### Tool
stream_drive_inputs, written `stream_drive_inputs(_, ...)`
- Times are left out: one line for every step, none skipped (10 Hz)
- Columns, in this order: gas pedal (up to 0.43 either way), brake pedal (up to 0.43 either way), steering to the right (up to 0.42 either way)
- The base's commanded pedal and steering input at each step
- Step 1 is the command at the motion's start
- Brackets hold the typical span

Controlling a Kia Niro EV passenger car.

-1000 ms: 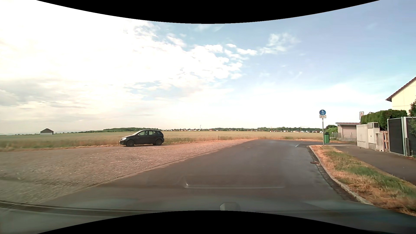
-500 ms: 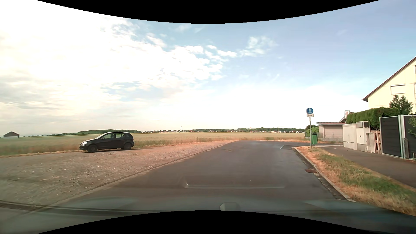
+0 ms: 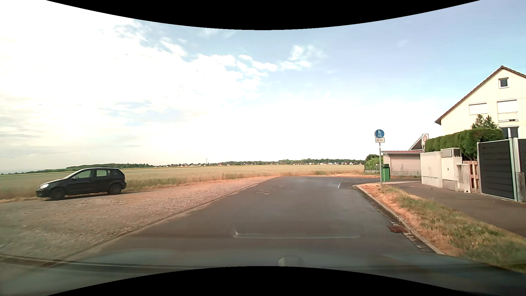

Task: Follow the waypoints while adhering to traffic rules and regulations

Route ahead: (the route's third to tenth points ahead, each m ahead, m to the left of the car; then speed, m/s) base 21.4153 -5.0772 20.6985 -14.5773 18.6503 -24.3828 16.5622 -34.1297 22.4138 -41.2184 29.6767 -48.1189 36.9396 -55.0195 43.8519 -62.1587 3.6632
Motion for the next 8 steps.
stream_drive_inputs(0.008, 0.000, 0.181)
stream_drive_inputs(0.008, 0.000, 0.174)
stream_drive_inputs(0.020, 0.000, 0.168)
stream_drive_inputs(0.020, 0.000, 0.160)
stream_drive_inputs(0.020, 0.000, 0.158)
stream_drive_inputs(0.020, 0.000, 0.158)
stream_drive_inputs(0.020, 0.000, 0.156)
stream_drive_inputs(0.020, 0.000, 0.149)
